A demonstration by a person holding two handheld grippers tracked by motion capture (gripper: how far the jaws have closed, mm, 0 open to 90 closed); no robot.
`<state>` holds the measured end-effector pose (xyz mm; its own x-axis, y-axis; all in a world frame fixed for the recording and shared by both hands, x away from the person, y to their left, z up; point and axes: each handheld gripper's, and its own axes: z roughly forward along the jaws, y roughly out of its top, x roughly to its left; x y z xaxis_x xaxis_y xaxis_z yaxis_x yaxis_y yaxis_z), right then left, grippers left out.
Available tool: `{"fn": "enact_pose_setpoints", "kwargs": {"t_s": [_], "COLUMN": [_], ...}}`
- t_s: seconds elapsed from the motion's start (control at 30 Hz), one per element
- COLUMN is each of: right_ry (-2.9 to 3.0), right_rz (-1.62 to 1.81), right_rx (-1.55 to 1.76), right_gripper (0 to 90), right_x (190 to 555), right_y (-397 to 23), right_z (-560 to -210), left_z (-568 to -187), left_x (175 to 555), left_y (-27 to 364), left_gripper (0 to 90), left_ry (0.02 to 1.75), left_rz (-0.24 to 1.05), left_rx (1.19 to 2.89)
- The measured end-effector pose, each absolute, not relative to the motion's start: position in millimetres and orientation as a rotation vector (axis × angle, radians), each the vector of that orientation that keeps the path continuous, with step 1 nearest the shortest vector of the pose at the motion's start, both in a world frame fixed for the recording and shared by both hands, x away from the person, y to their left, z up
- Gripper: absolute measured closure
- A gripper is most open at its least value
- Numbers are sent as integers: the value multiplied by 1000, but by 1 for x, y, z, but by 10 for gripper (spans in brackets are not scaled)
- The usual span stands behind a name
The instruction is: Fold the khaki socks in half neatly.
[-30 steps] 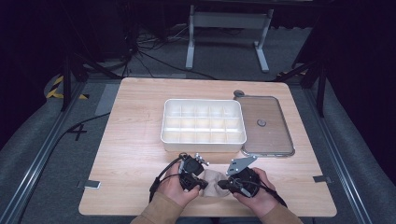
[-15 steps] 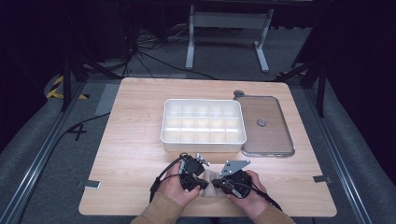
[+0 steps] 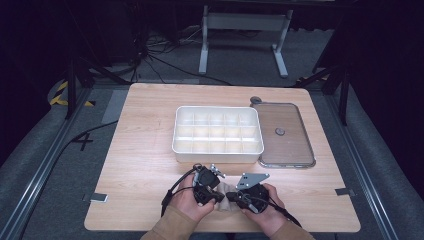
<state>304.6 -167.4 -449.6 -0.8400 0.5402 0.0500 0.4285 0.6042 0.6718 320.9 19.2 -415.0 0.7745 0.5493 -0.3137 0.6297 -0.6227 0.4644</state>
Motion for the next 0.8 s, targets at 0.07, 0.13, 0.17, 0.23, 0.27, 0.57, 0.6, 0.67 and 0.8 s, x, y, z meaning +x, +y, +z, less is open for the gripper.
{"fn": "enact_pose_setpoints", "kwargs": {"t_s": [0.07,0.13,0.17,0.23,0.27,0.57,0.6,0.67,0.8], "right_ry": [2667,2665,2660,2652,2647,2622,2631,2652,2703], "right_rz": [1062,1075,1080,1086,1088,988,975,952,904], "right_rx": [811,809,798,797,805,882,896,908,902], "right_gripper": [893,893,893,893,893,895,896,896,896], "right_x": [304,303,303,302,303,307,307,307,306], "right_y": [-169,-172,-174,-180,-184,-216,-220,-222,-219], "right_z": [-447,-444,-442,-437,-434,-426,-427,-430,-439], "left_z": [-415,-415,-415,-415,-415,-414,-414,-414,-414], "left_x": [321,321,321,321,321,322,322,322,322], "left_y": [20,21,21,22,22,22,22,22,21], "left_gripper": [900,899,899,899,899,899,899,899,899], "left_ry": [886,890,890,899,895,895,892,895,888], "left_rz": [-190,-198,-195,-199,-197,-200,-198,-200,-196], "left_rx": [2399,2396,2394,2398,2398,2403,2403,2406,2404]}}
